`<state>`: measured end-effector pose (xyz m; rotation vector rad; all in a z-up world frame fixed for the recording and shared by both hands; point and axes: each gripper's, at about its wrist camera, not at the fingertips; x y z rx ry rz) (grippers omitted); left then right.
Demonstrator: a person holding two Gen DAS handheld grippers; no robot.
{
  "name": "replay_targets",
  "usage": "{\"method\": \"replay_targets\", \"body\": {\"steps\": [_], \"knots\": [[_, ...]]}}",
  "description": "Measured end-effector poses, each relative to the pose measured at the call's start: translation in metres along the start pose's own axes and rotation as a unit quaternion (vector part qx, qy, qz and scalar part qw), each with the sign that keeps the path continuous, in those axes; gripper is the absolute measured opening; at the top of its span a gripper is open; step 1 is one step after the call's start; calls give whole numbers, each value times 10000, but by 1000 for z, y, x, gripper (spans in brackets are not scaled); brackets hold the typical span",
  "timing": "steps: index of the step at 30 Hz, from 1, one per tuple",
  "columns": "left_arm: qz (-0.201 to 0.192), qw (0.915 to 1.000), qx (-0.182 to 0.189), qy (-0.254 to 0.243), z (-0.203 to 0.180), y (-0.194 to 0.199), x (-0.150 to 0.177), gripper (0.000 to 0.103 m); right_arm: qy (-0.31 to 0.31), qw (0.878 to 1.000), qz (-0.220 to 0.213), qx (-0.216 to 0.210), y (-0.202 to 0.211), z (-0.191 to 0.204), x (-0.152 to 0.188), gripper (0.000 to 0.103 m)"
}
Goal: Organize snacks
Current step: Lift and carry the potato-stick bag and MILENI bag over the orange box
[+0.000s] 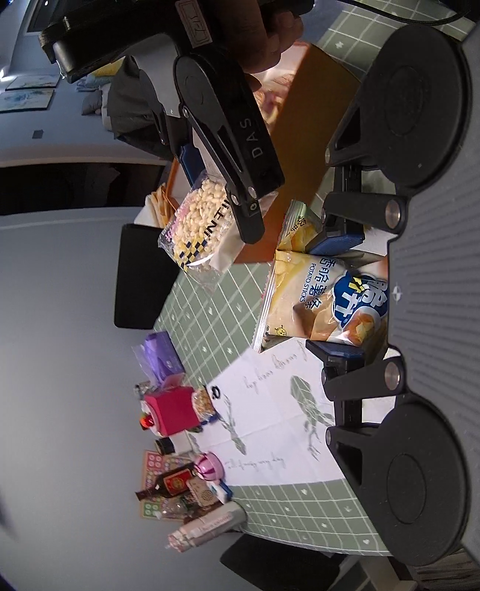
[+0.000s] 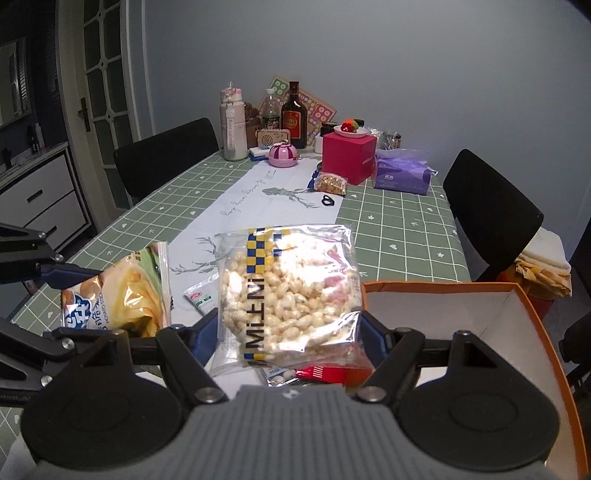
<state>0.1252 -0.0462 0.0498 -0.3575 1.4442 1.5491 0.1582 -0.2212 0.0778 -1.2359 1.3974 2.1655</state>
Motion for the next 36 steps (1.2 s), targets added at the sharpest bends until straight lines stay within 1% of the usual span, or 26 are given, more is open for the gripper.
{"method": "replay_targets", "body": {"steps": [6,13,17,20,24,29,33,36], "knots": [[-130,9998,78,-131,-21,4,-17,54,-153,9997,-188,18,24,-18,-1,74],[-310,9993,129,-146,-43,4,-39,54,-275,9981,-511,228,57,-43,-2,74],[-387,9988,216,-228,-61,0,-51,54,-527,9958,-655,349,72,-63,3,74],[-439,9979,184,-436,-78,-7,-59,54,-713,9944,-658,410,76,-77,9,74],[-425,9975,252,-500,-94,-17,-67,54,-936,9916,-697,555,85,-96,16,74],[-506,9969,465,-388,-111,-26,-75,54,-1140,9887,-715,656,90,-114,24,74],[-490,9957,591,-512,-129,-36,-76,54,-1318,9854,-731,792,95,-131,32,74],[-488,9953,697,-470,-138,-42,-75,54,-1404,9836,-645,931,94,-141,38,74]]}}
Point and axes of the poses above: each gripper's, at about its wrist camera, not at the fingertips, and y roughly against the way its jaws point, z to its left, x to its underside, and after that the axes turned 10 degrees about -x, right-handed
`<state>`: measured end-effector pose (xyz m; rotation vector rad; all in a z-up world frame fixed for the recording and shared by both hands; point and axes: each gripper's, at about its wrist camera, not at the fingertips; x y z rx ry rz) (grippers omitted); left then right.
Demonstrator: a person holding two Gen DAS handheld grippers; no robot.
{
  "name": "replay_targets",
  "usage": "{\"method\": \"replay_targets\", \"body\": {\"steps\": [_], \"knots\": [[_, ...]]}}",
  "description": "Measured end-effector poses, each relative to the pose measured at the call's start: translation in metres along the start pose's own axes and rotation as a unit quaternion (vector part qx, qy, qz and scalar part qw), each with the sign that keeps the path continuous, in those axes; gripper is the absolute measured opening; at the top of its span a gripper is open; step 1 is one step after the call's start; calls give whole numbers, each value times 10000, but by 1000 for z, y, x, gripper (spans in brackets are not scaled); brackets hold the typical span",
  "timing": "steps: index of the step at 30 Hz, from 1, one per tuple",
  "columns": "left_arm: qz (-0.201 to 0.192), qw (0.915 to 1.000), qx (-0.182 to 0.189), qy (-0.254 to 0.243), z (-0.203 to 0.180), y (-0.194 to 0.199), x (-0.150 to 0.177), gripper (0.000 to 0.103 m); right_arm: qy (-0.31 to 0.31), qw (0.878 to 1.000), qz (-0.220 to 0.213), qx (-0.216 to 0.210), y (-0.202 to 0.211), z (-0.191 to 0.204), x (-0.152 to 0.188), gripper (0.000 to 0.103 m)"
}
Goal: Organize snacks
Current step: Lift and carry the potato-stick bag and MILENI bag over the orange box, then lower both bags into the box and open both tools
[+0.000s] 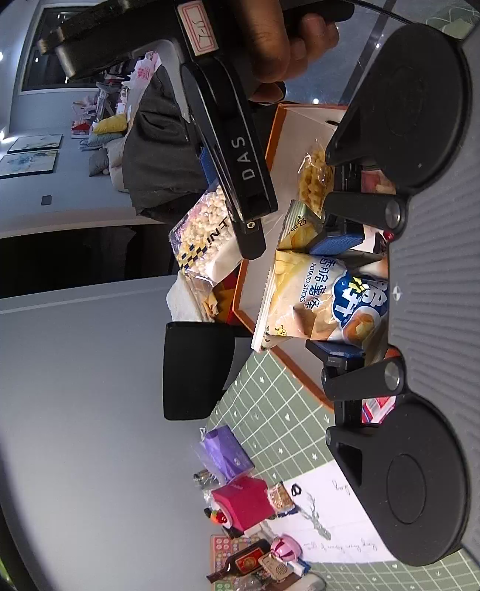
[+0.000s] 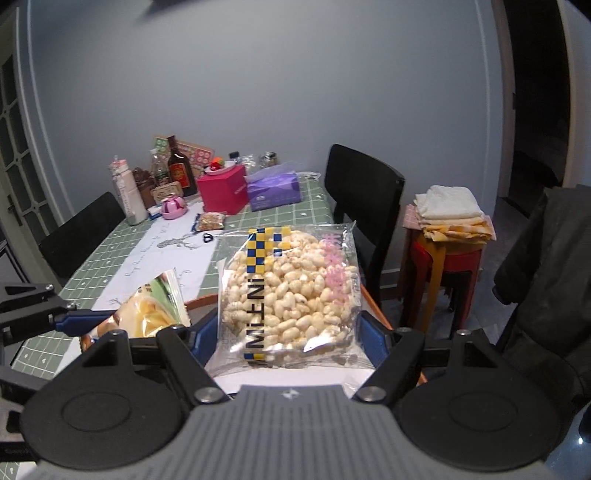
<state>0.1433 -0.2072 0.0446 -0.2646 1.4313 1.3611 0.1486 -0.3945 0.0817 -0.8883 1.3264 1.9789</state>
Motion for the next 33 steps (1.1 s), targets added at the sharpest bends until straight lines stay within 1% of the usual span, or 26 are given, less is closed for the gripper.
{"method": "replay_targets", "body": {"steps": [2,7,9,12,17,21,27,33], "knots": [[-8,10000,16,23,-4,-7,0,54,-64,9999,72,118,-3,-6,2,74],[67,9999,62,55,-15,-24,-1,54,-271,9992,237,201,-13,-20,7,74],[124,9999,19,-59,-20,-31,1,54,-311,9985,345,279,-20,-26,10,74],[243,9990,-100,-356,-29,-44,5,54,-355,9973,536,363,-32,-31,17,75],[434,9977,-160,-499,-34,-59,11,54,-217,9945,871,533,-52,-34,27,74],[521,9961,-215,-672,-37,-66,14,54,-160,9929,984,645,-61,-36,32,74],[747,9938,-256,-786,-39,-76,19,54,39,9902,1177,753,-73,-32,36,75],[905,9911,-237,-946,-45,-79,25,54,176,9880,1347,733,-80,-28,39,75]]}}
Point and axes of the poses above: each gripper's, at about its wrist camera, not at the fingertips, and y roughly against the way its jaws point, z to its left, x to its underside, and after that the axes turned 10 degrees about -x, right-handed
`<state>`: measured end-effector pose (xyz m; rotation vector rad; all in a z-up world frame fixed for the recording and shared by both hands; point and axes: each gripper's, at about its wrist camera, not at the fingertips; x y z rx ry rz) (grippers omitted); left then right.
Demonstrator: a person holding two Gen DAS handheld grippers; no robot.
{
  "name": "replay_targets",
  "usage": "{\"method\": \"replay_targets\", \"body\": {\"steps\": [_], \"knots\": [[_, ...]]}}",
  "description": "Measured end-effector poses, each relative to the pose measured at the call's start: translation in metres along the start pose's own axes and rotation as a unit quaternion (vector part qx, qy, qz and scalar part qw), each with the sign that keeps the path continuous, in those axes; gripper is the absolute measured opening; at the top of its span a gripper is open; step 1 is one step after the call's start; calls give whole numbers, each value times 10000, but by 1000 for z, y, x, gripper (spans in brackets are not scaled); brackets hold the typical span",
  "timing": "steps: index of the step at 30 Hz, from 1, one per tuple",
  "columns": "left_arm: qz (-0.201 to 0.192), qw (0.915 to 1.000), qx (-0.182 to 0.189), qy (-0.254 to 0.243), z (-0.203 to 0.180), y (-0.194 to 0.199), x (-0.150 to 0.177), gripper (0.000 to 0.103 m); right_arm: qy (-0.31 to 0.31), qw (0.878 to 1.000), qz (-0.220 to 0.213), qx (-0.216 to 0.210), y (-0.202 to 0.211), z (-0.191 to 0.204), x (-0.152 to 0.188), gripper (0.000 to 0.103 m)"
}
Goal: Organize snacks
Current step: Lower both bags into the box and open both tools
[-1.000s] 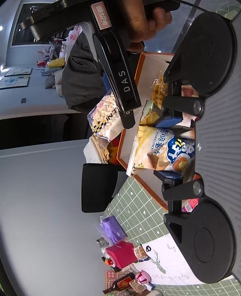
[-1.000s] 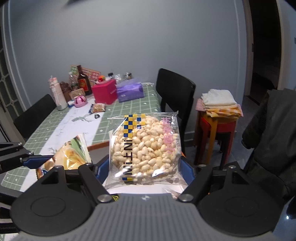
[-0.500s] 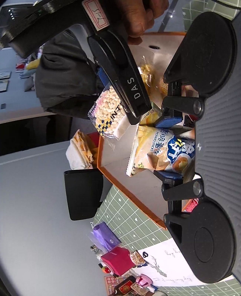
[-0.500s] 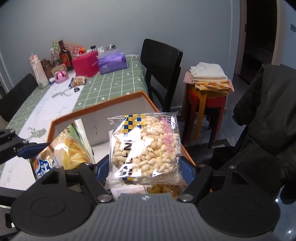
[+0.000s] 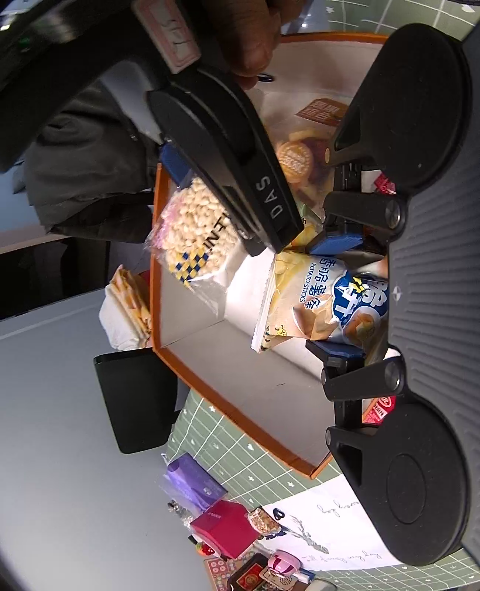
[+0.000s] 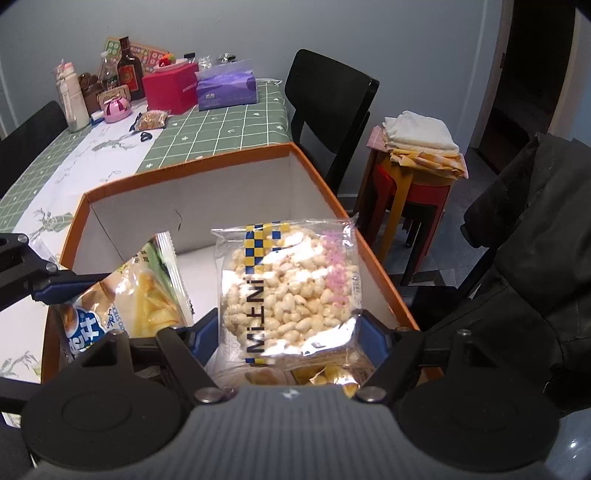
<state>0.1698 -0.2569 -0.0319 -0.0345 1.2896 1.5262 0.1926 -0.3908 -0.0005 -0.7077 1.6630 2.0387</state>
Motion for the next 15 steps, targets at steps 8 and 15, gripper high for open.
{"method": "replay_targets", "body": {"steps": [8,15], "knots": [[150,9998,-74,59,2,-4,2,59,-102,9999,-36,-60,0,-3,-1,76],[138,9998,-105,95,2,0,-1,75,-102,9998,-98,-120,2,-2,1,80]]}}
Point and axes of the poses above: each gripper's, at about its wrist camera, not at the fingertips, and y roughly against the way its jaws point, z to its left, x to its underside, and after that the axes turned 10 degrees about -x, right-handed
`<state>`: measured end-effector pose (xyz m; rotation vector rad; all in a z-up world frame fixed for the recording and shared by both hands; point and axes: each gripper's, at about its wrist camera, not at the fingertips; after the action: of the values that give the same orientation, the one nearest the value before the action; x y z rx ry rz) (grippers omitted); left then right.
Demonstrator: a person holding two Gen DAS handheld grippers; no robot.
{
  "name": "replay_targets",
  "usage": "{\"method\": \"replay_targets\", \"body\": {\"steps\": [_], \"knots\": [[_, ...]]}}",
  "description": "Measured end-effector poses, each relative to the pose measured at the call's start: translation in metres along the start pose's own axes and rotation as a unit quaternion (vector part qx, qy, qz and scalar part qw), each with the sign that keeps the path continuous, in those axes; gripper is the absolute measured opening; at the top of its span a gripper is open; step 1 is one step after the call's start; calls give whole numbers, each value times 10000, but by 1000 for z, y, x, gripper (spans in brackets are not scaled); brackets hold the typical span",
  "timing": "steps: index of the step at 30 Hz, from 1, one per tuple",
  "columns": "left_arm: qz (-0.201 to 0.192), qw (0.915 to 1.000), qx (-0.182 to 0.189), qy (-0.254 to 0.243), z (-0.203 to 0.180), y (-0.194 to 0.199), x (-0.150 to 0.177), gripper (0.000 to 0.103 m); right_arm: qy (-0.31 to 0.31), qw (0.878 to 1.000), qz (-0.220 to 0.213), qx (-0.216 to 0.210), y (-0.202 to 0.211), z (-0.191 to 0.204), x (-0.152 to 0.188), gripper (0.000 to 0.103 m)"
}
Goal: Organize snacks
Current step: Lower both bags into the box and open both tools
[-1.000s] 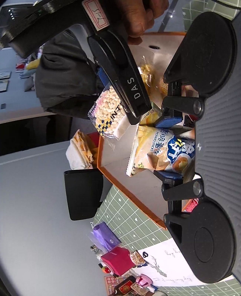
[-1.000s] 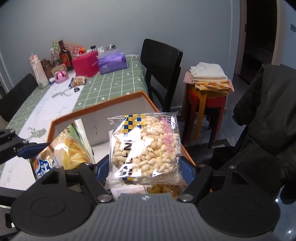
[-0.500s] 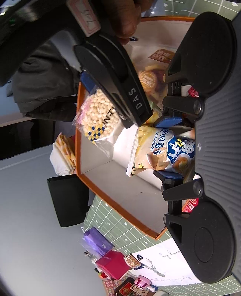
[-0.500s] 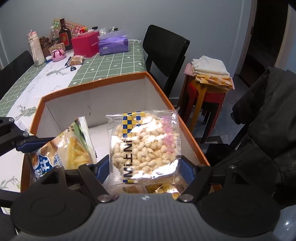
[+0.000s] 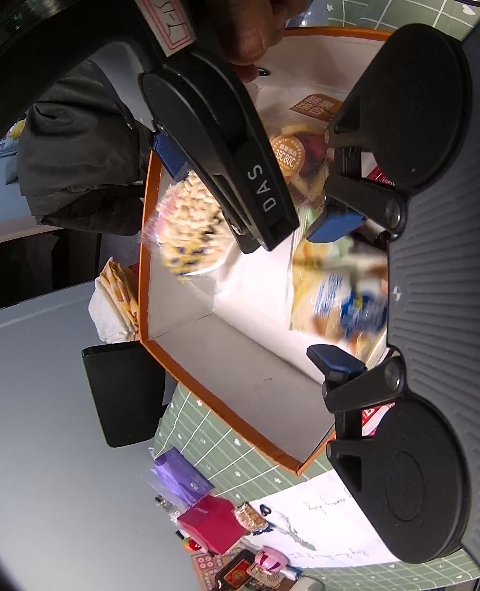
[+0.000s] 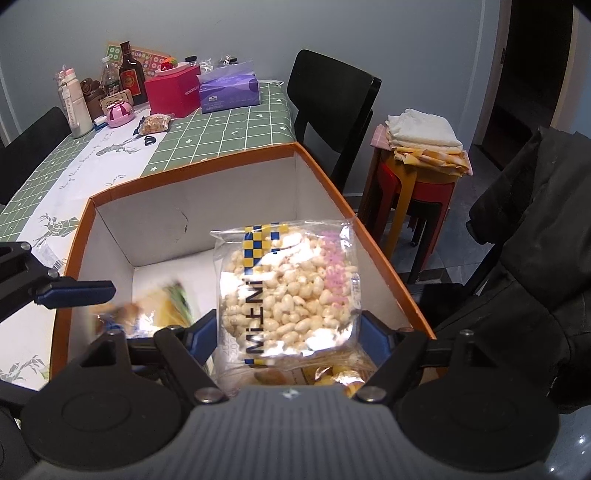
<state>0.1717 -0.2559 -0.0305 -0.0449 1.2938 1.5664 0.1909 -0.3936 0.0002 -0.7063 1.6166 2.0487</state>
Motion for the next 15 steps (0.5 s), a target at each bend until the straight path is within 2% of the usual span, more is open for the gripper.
{"method": "replay_targets", "body": {"steps": [9,15], "knots": [[-279,9995,-35,141,10,14,3,76,-91,9995,-286,-33,11,1,-2,82],[-475,9978,-118,441,30,27,4,78,-275,9978,-577,-146,25,0,-6,82]]}}
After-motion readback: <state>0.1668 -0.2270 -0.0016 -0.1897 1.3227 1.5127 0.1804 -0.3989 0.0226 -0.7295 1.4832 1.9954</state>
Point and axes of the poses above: each gripper's, at about its wrist camera, not at the fingertips, and y roughly against the way its jaws point, z to its left, x to its underside, and after that the axes turned 10 degrees about -x, right-handed
